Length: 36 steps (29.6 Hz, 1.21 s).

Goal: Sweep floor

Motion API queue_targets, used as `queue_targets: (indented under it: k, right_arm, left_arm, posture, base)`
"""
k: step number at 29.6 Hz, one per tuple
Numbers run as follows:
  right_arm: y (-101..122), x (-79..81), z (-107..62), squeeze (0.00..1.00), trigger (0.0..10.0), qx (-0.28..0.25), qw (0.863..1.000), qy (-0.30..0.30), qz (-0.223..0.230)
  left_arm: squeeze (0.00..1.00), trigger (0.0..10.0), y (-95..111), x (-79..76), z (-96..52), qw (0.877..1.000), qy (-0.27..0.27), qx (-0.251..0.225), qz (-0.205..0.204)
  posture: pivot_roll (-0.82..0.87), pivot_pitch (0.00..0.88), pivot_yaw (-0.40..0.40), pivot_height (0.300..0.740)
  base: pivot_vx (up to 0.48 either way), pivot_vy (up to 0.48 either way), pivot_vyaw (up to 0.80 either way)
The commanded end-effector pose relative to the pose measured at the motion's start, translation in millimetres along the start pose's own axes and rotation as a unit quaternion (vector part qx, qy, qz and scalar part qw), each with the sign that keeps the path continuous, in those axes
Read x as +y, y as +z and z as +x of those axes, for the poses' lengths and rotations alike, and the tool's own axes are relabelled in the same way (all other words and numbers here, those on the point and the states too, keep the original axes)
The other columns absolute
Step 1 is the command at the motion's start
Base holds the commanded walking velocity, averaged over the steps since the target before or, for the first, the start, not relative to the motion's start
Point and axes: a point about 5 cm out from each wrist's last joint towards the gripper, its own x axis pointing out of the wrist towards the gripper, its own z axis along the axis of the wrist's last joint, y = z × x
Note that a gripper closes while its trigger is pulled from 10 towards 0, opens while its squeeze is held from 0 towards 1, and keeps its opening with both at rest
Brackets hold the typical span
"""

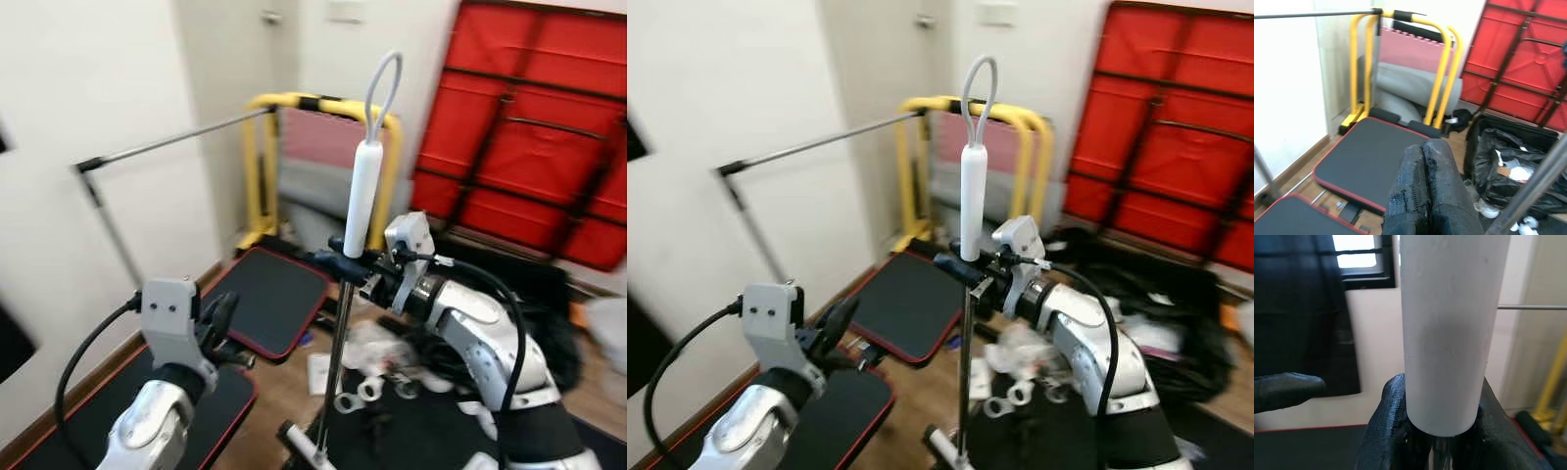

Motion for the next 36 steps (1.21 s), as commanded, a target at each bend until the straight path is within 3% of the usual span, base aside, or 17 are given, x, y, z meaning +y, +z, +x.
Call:
queue_targets:
  k: [1,11,36]
  right_arm:
    - [8,0.6,4.7,0.0,10.0,-0.012,1.0,0.007,-0.009]
    - [6,-5.5,6.9,0.0,10.0,0.002,1.0,-0.011,-0.023]
    - [0,-11.8,9.5,0.0,10.0,0.02,0.999,-0.041,-0.03]
  left_arm:
    - [0.0,10.0,-1,0.4,2.5,1.0,-0.015,0.001,0.008]
    - [0.0,10.0,0,-1.3,5.5,0.999,-0.028,-0.006,0.017]
    - [0.0,10.0,2,-4.7,7.6,0.999,-0.038,-0.008,0.004]
  posture:
    - [-0.08,0.0,-0.063,0.74]
    - [-0.07,0.0,-0.064,0.74]
    - [-0.08,0.0,-0.068,0.74]
  base:
    - [0.0,0.0,0.75]
    - [0.0,0.0,0.75]
    - [0.0,-0.335,0.0]
